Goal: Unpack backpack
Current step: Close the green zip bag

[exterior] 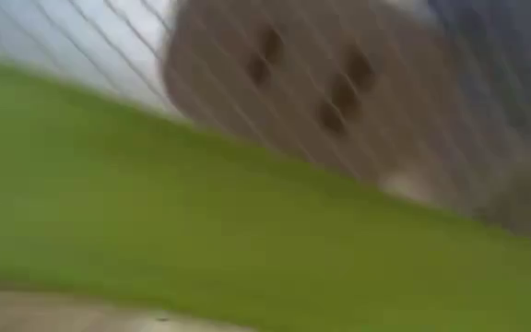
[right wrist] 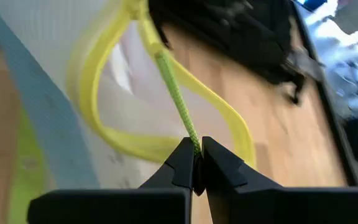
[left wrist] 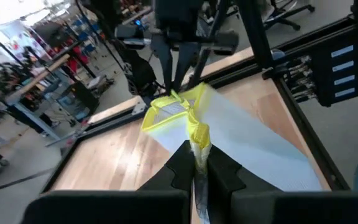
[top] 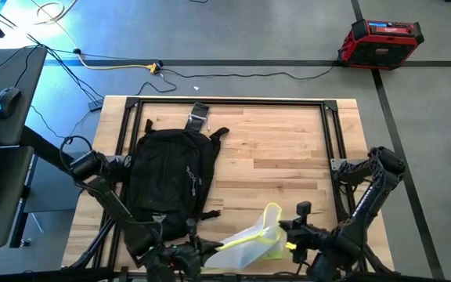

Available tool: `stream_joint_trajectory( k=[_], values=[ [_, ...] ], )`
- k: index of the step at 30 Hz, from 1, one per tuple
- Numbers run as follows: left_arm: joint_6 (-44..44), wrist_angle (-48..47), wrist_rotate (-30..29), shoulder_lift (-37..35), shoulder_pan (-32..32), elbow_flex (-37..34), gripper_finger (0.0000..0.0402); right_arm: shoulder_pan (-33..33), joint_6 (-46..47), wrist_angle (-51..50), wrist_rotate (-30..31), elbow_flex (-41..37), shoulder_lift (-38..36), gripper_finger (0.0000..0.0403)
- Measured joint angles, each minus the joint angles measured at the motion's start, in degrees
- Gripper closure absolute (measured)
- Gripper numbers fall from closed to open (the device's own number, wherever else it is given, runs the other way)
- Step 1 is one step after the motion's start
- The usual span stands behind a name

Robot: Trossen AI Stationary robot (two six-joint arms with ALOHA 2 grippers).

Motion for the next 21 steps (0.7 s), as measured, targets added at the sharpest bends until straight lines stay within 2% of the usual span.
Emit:
stream_joint_trajectory(
  k=[9, 15, 21],
  values=[
    [1.96, 0.07, -9.08, -0.47, -3.91, 0.0, 0.0402, 3.66, 14.78, -14.74, 0.54, -0.02, 0.0, 0.0403],
    [1.98, -0.13, -11.66, -0.78, -5.18, 0.0, 0.0402, 6.4, 22.4, -20.67, 0.13, -0.02, -0.15, 0.0403],
    [2.42, -0.15, -13.85, -1.01, -6.1, 0.0, 0.0402, 9.77, 22.02, -20.11, 1.05, 2.66, -0.61, 0.0403]
  ],
)
